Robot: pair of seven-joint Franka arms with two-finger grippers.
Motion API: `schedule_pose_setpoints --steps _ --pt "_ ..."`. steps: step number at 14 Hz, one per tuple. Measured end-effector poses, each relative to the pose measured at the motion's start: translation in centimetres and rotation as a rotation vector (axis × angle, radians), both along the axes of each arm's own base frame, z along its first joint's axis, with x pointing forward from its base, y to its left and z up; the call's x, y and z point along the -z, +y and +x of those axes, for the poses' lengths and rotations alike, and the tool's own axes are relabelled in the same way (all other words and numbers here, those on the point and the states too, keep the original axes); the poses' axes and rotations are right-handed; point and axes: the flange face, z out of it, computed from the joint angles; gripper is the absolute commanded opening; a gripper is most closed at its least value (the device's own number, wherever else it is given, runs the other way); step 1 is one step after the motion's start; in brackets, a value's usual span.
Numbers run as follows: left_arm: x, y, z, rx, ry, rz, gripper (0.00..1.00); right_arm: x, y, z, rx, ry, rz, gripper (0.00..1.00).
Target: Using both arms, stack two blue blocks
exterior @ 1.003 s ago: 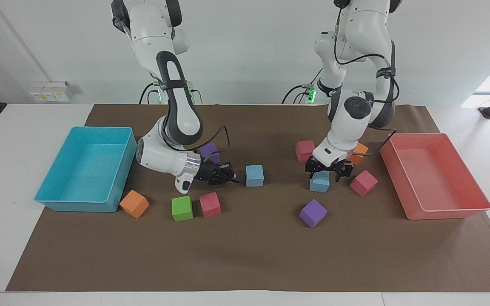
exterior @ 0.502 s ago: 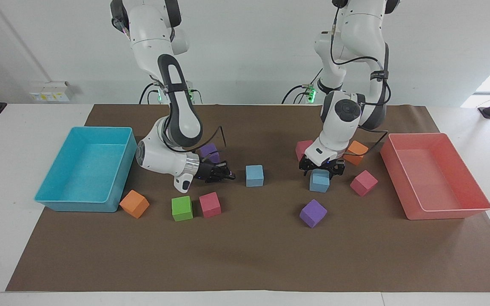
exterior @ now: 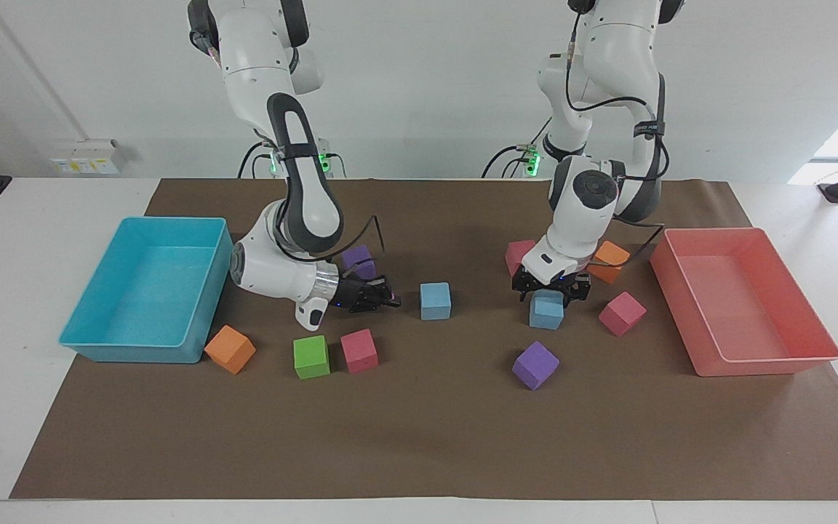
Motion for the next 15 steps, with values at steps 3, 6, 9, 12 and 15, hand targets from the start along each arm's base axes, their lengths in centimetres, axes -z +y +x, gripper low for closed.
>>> schedule_pose_setpoints --steps 3,6,9,12,15 --pt "0.0 0.2 0.1 -0.004 -0.004 0.0 1.0 -0.2 0.2 0.1 0.001 0.0 0.001 0.0" --pt "0.1 0.2 0.2 -0.005 -0.017 -0.005 1.0 -0.2 0.2 0.1 0.015 0.016 -0.002 0.0" --pt "1.4 0.2 0.3 -0.005 -0.02 -0.005 1.0 -0.2 0.6 0.0 0.047 0.06 -0.011 0.0" --pt "1.7 0.2 0.3 -0.006 -0.02 -0.004 0.61 -0.2 1.0 -0.2 0.054 0.08 -0.022 0.0" --pt "1.7 0.4 0.4 -0.015 -0.021 -0.004 0.14 -0.2 1.2 -0.3 0.064 0.095 -0.027 0.0"
